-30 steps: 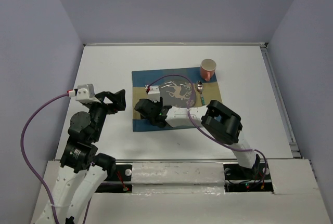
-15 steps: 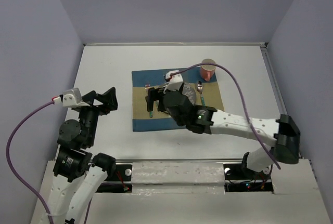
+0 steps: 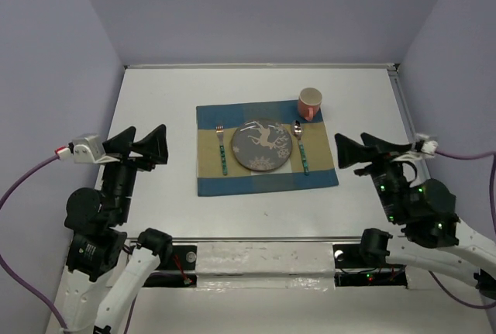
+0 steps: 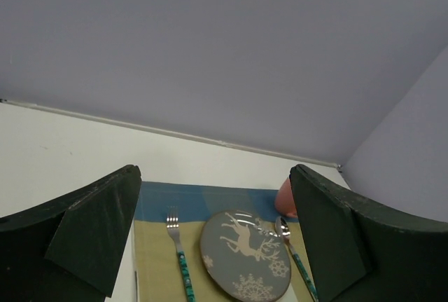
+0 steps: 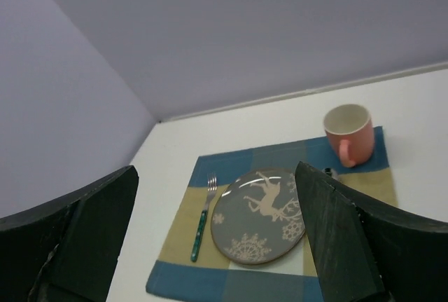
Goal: Set the dinner table for one person
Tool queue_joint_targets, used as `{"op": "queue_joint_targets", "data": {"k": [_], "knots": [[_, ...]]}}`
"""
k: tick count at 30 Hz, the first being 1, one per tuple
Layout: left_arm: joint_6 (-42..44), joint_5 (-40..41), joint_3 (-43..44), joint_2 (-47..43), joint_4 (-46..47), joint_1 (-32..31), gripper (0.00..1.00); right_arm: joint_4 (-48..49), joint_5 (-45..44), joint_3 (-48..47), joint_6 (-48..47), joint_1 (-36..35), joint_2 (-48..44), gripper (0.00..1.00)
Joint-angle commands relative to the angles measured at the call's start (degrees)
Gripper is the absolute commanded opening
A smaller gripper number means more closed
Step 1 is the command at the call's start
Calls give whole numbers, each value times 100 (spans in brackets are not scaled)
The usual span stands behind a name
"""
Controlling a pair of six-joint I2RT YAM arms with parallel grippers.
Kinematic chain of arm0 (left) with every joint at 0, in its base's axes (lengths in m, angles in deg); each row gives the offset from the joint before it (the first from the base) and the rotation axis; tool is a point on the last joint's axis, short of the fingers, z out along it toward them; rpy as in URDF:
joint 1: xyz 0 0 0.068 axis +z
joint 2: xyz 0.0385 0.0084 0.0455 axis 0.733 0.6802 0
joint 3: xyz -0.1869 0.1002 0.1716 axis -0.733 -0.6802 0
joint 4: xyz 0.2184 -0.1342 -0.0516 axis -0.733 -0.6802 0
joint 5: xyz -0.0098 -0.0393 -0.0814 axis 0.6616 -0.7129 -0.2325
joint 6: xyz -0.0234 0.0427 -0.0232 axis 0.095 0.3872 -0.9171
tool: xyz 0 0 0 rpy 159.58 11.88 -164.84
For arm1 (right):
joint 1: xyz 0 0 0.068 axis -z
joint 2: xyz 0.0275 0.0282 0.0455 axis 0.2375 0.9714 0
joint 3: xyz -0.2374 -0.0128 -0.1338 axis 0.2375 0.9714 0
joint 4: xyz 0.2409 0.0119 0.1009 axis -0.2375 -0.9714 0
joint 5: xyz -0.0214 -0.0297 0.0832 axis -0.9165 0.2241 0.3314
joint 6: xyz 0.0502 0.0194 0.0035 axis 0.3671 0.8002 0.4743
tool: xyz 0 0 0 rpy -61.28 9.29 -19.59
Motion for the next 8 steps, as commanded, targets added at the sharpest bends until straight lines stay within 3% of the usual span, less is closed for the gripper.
{"op": "queue_joint_targets", "data": {"k": [1,4,8], "knots": [[-23,-359,227,158,306,-10,99,21,-614,685,-158,-8,-1084,100],[-146,-474,96,237,342,-1,99,21,-754,1020,-69,-8,-1587,100],[-225,-676,-106,308,508,-10,99,21,-921,1074,-60,-8,-1316,100]]}}
